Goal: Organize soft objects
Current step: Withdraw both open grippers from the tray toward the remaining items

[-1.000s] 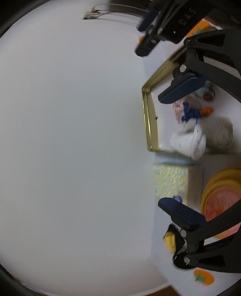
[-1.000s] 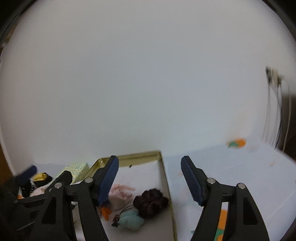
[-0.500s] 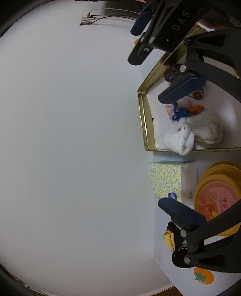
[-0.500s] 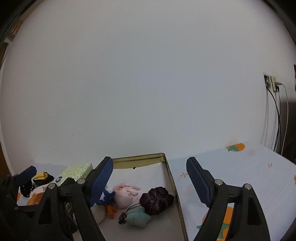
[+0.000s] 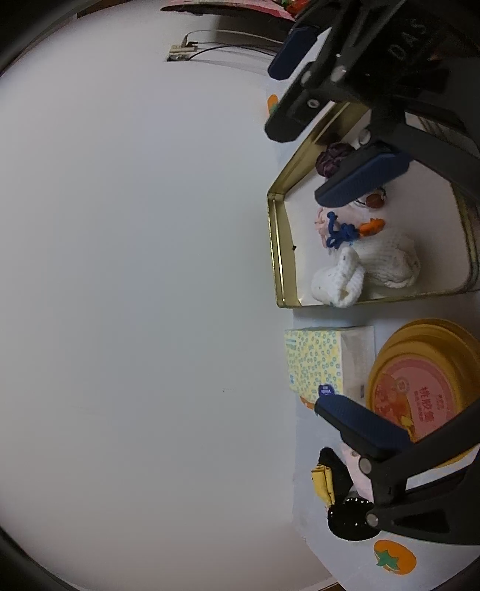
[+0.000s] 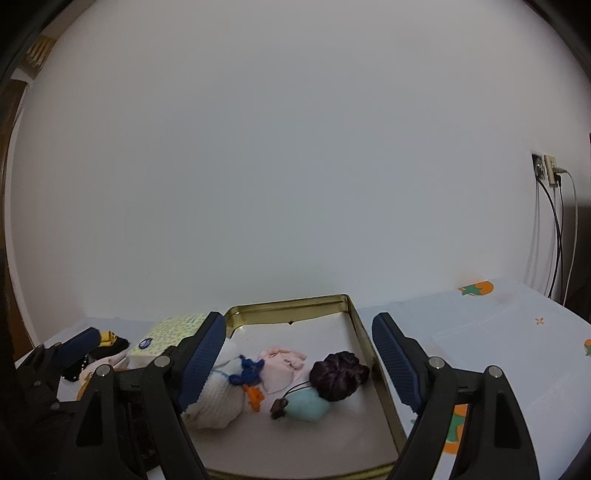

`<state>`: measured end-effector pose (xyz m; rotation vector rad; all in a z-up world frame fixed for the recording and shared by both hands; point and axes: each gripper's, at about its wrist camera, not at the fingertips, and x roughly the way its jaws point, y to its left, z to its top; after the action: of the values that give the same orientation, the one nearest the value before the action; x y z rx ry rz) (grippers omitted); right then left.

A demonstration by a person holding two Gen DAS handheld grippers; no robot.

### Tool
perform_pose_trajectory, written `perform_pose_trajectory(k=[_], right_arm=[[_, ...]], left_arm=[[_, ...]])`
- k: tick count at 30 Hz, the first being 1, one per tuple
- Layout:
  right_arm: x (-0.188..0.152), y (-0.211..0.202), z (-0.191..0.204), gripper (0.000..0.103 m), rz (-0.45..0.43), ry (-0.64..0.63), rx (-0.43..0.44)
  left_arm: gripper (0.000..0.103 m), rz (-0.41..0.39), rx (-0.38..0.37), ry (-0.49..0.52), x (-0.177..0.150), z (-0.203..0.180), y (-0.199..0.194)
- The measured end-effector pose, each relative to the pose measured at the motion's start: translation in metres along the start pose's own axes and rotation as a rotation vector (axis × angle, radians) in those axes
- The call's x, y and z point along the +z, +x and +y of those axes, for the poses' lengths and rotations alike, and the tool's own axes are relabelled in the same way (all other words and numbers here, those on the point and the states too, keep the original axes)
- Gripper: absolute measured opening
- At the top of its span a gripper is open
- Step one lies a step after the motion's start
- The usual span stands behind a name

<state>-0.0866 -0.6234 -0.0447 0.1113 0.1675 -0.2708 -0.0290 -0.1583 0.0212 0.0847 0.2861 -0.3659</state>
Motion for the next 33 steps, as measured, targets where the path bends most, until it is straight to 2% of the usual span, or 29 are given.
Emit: perform_pose_trajectory(k=[13, 19, 33], right_arm=[[-0.002, -0.033, 0.013, 0.083, -0.093, 0.031, -0.036], [-0.006, -0.038, 0.022, 0.083, -0.082, 0.073, -0.029], [-0.011, -0.048, 0.072, 0.083, -0.109, 0.034, 0.009]], left_arm=[[0.103, 0.014, -0.020, -0.020, -0.007, 0.025, -0.014], [0.103, 0.008, -0.013, -0.016, -0.009, 0.041, -0.021], [0.103, 0.012, 0.005, -0.034, -0.015, 0.072, -0.028]])
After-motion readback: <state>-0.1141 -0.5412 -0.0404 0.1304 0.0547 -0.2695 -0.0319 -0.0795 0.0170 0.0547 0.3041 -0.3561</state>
